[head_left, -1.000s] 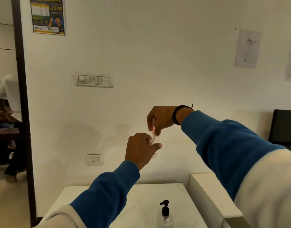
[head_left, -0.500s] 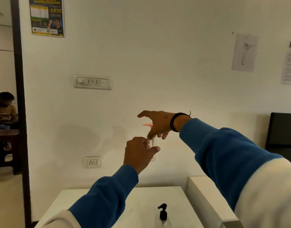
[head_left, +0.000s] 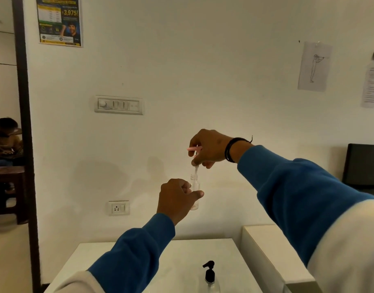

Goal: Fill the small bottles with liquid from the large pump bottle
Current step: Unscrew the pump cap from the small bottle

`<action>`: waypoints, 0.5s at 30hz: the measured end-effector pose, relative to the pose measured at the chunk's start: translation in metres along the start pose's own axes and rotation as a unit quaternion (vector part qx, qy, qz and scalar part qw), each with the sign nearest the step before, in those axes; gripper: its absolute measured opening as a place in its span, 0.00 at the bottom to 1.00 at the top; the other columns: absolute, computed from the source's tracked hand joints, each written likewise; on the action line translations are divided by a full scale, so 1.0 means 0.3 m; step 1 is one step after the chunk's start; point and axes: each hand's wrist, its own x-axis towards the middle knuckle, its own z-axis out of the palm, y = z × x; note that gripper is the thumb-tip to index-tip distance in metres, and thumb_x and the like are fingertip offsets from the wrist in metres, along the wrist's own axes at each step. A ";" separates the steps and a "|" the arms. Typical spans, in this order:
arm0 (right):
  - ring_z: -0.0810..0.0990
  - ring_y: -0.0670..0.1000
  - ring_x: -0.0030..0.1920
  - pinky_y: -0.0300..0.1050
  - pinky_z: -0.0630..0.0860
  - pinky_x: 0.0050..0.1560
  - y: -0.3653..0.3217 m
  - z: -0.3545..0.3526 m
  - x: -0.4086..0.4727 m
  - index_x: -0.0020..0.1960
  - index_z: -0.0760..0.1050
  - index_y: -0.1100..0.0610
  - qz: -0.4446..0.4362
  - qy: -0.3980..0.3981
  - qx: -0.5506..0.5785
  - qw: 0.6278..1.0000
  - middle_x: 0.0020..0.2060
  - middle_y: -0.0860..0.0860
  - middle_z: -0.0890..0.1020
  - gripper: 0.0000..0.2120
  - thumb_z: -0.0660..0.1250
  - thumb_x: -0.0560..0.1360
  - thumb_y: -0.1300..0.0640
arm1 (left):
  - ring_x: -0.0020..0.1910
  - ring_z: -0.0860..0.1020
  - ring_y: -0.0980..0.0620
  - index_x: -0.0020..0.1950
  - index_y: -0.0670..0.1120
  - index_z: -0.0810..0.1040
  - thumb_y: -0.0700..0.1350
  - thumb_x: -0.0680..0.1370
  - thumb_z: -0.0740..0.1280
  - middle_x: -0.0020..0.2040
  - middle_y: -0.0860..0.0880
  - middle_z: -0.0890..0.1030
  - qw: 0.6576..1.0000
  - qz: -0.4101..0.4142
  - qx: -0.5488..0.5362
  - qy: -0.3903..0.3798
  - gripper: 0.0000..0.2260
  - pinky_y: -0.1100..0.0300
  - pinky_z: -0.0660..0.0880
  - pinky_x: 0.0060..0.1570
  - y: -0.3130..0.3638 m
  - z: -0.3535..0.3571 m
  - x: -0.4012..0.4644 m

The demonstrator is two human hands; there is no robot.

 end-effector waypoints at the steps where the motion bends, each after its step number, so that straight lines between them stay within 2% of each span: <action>1: 0.87 0.54 0.40 0.48 0.85 0.43 -0.001 -0.017 -0.003 0.53 0.80 0.60 -0.003 0.007 0.008 1.000 0.42 0.57 0.84 0.10 0.76 0.73 0.60 | 0.43 0.84 0.49 0.28 0.49 0.67 0.52 0.69 0.80 0.37 0.47 0.84 1.000 0.003 0.000 0.002 0.23 0.66 0.69 0.32 -0.002 -0.001 0.000; 4: 0.85 0.51 0.36 0.43 0.85 0.41 0.002 -0.065 -0.014 0.52 0.81 0.60 -0.009 0.029 0.025 0.999 0.41 0.56 0.84 0.10 0.77 0.72 0.61 | 0.45 0.85 0.48 0.28 0.48 0.67 0.51 0.68 0.81 0.37 0.47 0.85 1.000 0.005 -0.007 0.002 0.23 0.62 0.75 0.34 -0.009 -0.003 0.009; 7: 0.85 0.50 0.35 0.41 0.84 0.40 0.013 -0.101 -0.022 0.52 0.81 0.61 -0.013 0.049 0.036 0.998 0.41 0.56 0.84 0.10 0.77 0.72 0.61 | 0.46 0.85 0.48 0.28 0.48 0.68 0.51 0.68 0.81 0.37 0.49 0.84 1.000 0.003 -0.015 0.002 0.23 0.62 0.74 0.35 -0.007 -0.006 0.015; 11: 0.87 0.54 0.40 0.48 0.85 0.47 0.042 -0.132 -0.031 0.50 0.81 0.61 -0.022 0.073 0.052 0.996 0.42 0.58 0.85 0.09 0.77 0.72 0.60 | 0.45 0.85 0.48 0.27 0.48 0.67 0.51 0.68 0.81 0.34 0.49 0.83 1.000 0.010 -0.012 0.008 0.24 0.64 0.70 0.33 -0.006 -0.010 0.018; 15: 0.87 0.55 0.40 0.50 0.85 0.47 0.069 -0.137 -0.049 0.49 0.81 0.61 -0.022 0.096 0.068 0.993 0.42 0.59 0.85 0.09 0.78 0.72 0.60 | 0.46 0.85 0.47 0.28 0.46 0.68 0.51 0.68 0.81 0.37 0.47 0.85 1.000 0.012 -0.014 0.014 0.23 0.60 0.76 0.36 -0.008 -0.017 0.025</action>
